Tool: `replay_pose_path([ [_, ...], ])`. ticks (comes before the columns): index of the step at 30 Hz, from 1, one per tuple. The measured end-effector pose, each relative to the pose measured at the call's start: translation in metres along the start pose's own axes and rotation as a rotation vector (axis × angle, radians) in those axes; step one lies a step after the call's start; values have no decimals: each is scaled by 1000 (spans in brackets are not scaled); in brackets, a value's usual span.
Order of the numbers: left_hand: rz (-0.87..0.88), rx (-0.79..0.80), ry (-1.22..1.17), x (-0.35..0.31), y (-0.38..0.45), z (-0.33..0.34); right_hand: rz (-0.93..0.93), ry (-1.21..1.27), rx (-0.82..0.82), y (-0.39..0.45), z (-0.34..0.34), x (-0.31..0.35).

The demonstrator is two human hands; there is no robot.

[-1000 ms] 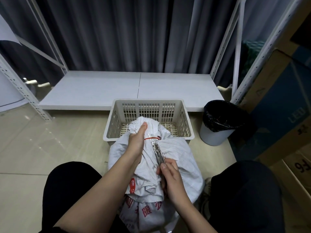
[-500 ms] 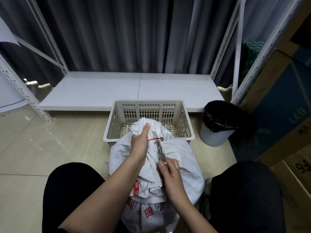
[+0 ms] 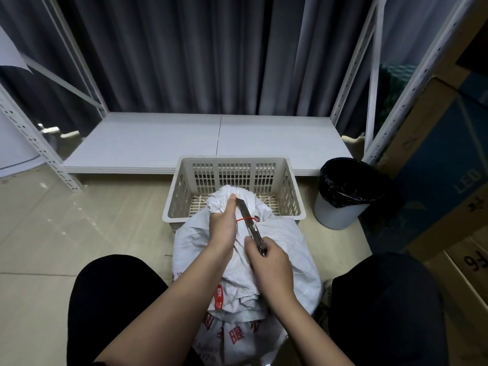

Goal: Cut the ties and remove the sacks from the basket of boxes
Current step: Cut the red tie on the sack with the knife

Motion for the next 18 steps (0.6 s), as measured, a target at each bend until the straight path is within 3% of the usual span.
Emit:
replay_pose_path([
  [4, -2, 11, 14, -2, -2, 1, 7, 110, 59, 4, 7, -1],
  [8, 11, 42, 39, -1, 1, 1, 6, 378, 142, 1, 13, -3],
  [18, 28, 16, -72, 0, 6, 0, 27, 628, 342, -3, 27, -7],
])
Point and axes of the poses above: each hand's wrist, its own y-axis towards the middle knuckle, its own z-axis out of the palm, x = y × z, the point moved 6 cm from there along y, towards the middle knuckle, and after that the axes turned 1 degree about -x, right-handed, at the moved point
